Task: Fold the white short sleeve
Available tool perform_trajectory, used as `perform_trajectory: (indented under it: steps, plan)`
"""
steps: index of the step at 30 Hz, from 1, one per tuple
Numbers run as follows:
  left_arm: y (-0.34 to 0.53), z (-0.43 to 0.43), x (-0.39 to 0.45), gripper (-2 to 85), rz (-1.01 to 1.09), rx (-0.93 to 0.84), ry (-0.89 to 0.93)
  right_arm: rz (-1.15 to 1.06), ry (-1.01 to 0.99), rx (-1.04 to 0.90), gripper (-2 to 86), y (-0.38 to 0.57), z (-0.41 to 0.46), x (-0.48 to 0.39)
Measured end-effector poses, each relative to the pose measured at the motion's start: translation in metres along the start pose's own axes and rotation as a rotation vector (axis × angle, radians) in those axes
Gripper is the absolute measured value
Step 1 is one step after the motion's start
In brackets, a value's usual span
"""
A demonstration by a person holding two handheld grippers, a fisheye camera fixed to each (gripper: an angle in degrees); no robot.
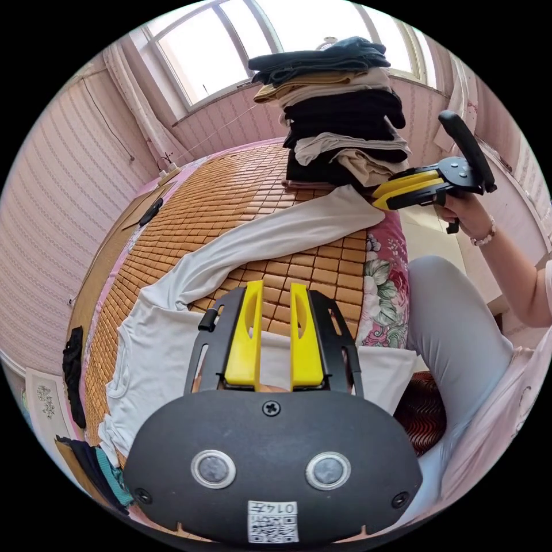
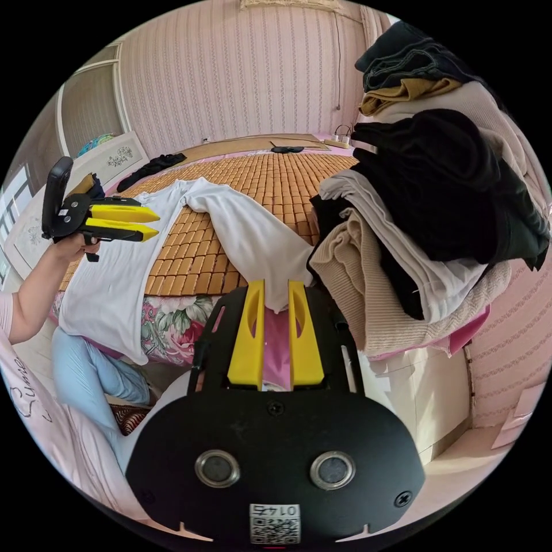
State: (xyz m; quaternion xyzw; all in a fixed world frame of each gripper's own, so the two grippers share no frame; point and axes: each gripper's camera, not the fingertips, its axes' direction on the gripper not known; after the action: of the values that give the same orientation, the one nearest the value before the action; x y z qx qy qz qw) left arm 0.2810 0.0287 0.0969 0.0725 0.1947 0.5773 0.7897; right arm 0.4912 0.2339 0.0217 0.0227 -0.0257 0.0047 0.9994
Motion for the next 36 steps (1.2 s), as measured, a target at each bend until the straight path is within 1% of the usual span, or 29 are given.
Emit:
perform_trajectory:
  steps: [3,5,8,12,13,15,17,20,23,26,31,34,36]
  plan:
    - [-0.008,0.022,-0.029,7.8,-0.045,-0.027,0.029,-0.042,-0.020,-0.014,7.0,-0.004,0.007,-0.003]
    - [-0.008,0.040,-0.062,7.8,-0.101,-0.068,0.000,-0.074,-0.013,-0.032,7.0,-0.005,0.013,-0.006]
    - [-0.014,0.060,-0.093,7.7,-0.126,-0.101,-0.032,-0.095,-0.002,-0.102,6.9,-0.005,0.029,-0.005]
    - [-0.035,0.089,-0.100,7.1,-0.072,-0.126,-0.035,-0.081,-0.025,-0.097,6.0,-0.005,0.033,0.003]
    - [-0.042,0.101,-0.097,6.6,-0.034,-0.163,-0.040,-0.073,-0.029,-0.094,5.7,-0.006,0.033,0.004]
    - [-0.046,0.110,-0.094,3.9,0.023,-0.168,-0.025,-0.071,-0.031,-0.100,5.5,-0.008,0.034,0.005]
    - [-0.045,0.110,-0.100,0.3,0.046,-0.183,0.024,-0.075,-0.021,-0.105,5.5,-0.010,0.035,0.004]
    - [-0.038,0.108,-0.112,-0.3,0.088,-0.220,0.085,-0.088,-0.002,-0.120,5.6,-0.013,0.036,0.003]
    - [-0.034,0.106,-0.126,1.5,0.063,-0.226,0.105,-0.085,-0.022,-0.129,5.9,-0.015,0.037,0.003]
    - [-0.029,0.091,-0.134,4.9,0.040,-0.205,0.056,-0.073,-0.032,-0.124,6.3,-0.016,0.037,0.001]
    - [-0.021,0.067,-0.142,5.9,0.000,-0.108,0.070,-0.063,-0.004,-0.085,6.8,-0.018,0.029,-0.007]
    - [-0.035,0.076,-0.139,5.8,0.009,-0.094,0.086,-0.063,-0.011,-0.028,6.9,-0.024,0.028,-0.017]
    - [-0.051,0.087,-0.128,5.9,0.041,-0.089,0.082,-0.085,0.019,-0.020,6.7,-0.032,0.035,-0.027]
